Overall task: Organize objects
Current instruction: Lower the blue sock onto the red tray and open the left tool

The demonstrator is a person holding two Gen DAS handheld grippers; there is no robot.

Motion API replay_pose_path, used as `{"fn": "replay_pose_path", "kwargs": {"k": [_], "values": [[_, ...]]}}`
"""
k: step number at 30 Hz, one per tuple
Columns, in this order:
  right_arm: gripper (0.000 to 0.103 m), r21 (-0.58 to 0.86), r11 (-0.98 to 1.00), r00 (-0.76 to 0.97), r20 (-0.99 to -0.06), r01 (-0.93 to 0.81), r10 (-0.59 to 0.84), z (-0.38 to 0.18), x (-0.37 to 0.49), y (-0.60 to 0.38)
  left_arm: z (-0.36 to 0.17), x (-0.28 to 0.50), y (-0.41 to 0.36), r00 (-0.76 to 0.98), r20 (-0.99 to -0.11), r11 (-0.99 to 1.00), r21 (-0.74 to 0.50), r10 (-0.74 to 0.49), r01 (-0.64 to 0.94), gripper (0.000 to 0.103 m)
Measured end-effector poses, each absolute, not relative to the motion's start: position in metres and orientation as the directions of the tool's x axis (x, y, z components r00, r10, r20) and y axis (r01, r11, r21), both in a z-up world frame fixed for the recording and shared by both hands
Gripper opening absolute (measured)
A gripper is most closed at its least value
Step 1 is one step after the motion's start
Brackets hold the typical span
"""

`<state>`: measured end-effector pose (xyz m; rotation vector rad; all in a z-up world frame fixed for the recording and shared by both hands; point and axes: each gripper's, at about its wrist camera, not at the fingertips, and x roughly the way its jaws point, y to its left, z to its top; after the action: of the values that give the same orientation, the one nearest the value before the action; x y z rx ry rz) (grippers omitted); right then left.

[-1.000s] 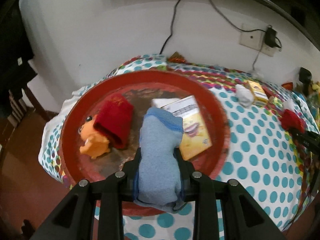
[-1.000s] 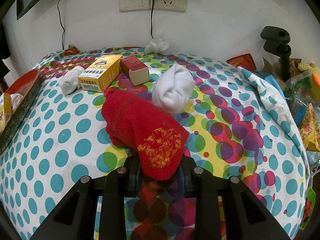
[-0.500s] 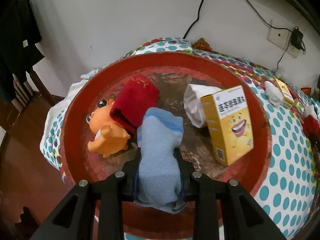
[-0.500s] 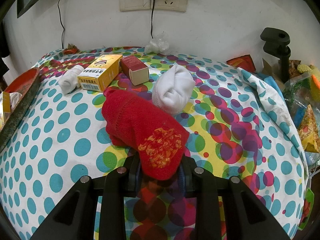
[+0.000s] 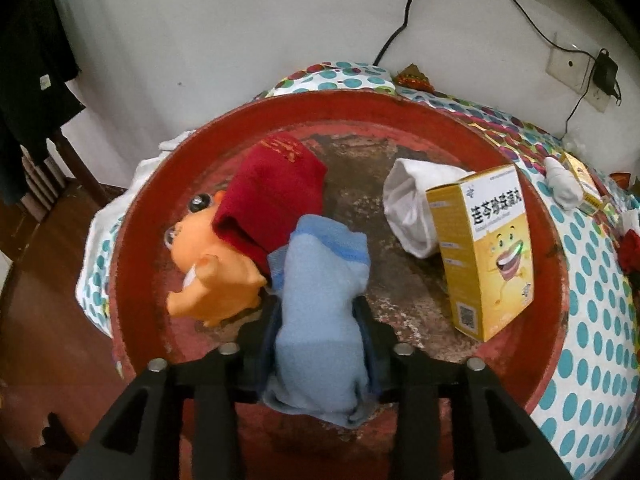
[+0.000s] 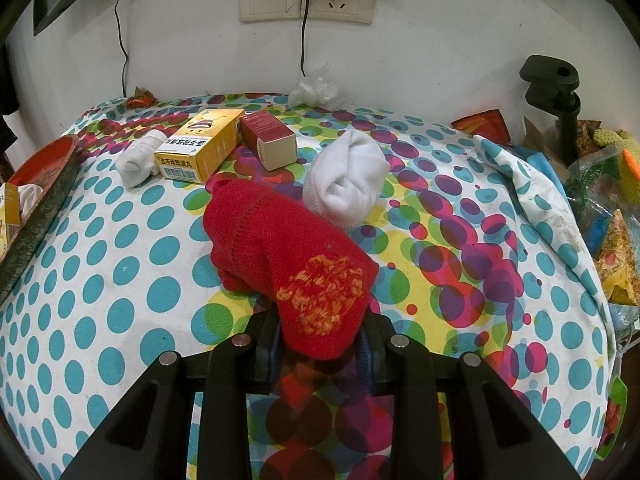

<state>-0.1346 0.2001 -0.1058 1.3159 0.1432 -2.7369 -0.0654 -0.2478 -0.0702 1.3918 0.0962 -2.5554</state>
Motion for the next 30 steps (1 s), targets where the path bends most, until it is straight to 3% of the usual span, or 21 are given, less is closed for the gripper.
{"fn": "replay_pose_path", "kwargs": {"k": [2,4,8,18,30], "values": [[0.031,-0.043,-0.991,-0.621,-0.782,0.130,-0.048,-0.106,-0.134,0.199,-0.066,-0.061,-0.252,-0.543,-0.829,-0.971,-0.001,-0.134,0.240,0.059],[0.031,-0.050,-0.990,-0.623,-0.781,0.129,-0.042,-0.106,-0.135,0.200,-0.061,-0.057,-0.255,-0.560,-0.821,-0.970,-0.029,-0.115,0.243,0.061],[0.031,-0.063,-0.990,-0.625,-0.780,0.129,-0.032,-0.105,-0.135,0.200,-0.052,-0.049,-0.251,-0.572,-0.813,-0.974,-0.025,-0.111,0.224,0.073],[0.028,-0.064,-0.988,-0.626,-0.779,0.139,-0.038,-0.104,-0.133,0.198,-0.033,-0.015,-0.237,-0.616,-0.785,-0.982,-0.049,-0.074,0.181,0.073],[0.024,0.078,-0.986,-0.622,-0.768,0.145,-0.152,-0.087,-0.105,0.176,-0.032,0.003,-0.242,-0.602,-0.789,-0.977,-0.009,-0.125,0.214,0.073]]}}
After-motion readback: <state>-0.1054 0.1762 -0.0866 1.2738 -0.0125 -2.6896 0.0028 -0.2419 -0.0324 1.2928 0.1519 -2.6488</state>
